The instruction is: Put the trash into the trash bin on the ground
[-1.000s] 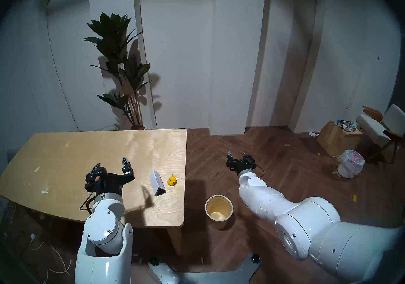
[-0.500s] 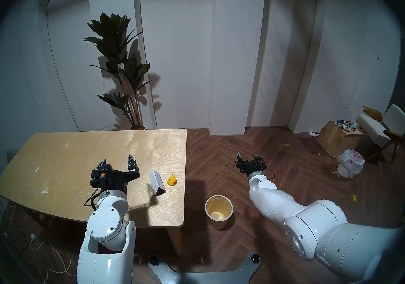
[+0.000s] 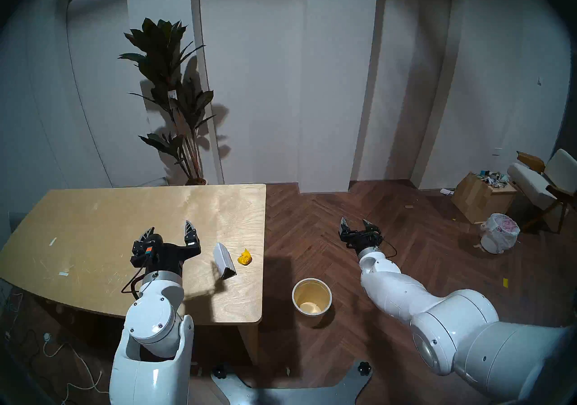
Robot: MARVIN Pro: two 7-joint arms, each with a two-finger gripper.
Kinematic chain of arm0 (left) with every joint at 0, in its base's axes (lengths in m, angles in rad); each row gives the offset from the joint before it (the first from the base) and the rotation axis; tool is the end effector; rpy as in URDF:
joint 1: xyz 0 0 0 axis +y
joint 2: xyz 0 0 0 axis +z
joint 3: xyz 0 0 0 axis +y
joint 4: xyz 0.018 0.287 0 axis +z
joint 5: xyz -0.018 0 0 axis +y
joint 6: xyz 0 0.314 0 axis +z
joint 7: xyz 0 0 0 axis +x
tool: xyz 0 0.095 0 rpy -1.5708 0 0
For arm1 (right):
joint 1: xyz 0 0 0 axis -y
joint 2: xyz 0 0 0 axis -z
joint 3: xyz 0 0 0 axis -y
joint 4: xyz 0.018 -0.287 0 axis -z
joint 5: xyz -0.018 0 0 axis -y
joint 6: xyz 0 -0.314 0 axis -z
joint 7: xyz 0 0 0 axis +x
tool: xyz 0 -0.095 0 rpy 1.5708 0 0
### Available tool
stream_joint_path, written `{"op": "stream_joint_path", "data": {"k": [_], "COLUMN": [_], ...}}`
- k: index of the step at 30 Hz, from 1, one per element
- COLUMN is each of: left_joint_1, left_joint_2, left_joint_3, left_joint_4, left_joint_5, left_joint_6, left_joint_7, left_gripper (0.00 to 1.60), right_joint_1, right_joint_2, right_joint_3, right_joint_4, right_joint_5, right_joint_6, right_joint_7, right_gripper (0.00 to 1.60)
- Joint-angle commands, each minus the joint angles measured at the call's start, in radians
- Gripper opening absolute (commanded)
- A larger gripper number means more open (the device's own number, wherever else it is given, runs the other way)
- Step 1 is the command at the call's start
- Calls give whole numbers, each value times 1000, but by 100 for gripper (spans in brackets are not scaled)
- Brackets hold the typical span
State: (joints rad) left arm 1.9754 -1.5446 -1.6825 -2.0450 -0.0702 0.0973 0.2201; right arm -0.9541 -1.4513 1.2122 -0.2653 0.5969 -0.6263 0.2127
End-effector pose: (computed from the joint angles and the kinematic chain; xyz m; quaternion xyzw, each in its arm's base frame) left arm 0.3072 0.0670 -0.2676 -0.7070 -0.1085 -0.6905 0.1081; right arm 0.5016 -0.0361 -0.4448 -0.7250 0.0383 -0.6831 0.0788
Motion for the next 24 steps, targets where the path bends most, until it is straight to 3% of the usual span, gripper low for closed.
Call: {"op": "stream_joint_path", "data": {"k": [1,24], "left_joint_1": [-16,-28], "left_joint_2": [5,11], "left_joint_3": [5,56], "left_joint_4": [-13,0], "left_joint_5": [1,1], "left_joint_6": [0,10], "left_joint_7": [-5,-37], "left_gripper": [160,160], "right_joint_1": [-40,-176], "right_joint_2": [2,-15], "right_joint_3": [1,-5], "right_joint_4": [-14,-22], "right_joint_5": [7,29], "right_joint_6": [-10,-19], "right_joint_7": [36,158], "right_gripper": [160,160]}}
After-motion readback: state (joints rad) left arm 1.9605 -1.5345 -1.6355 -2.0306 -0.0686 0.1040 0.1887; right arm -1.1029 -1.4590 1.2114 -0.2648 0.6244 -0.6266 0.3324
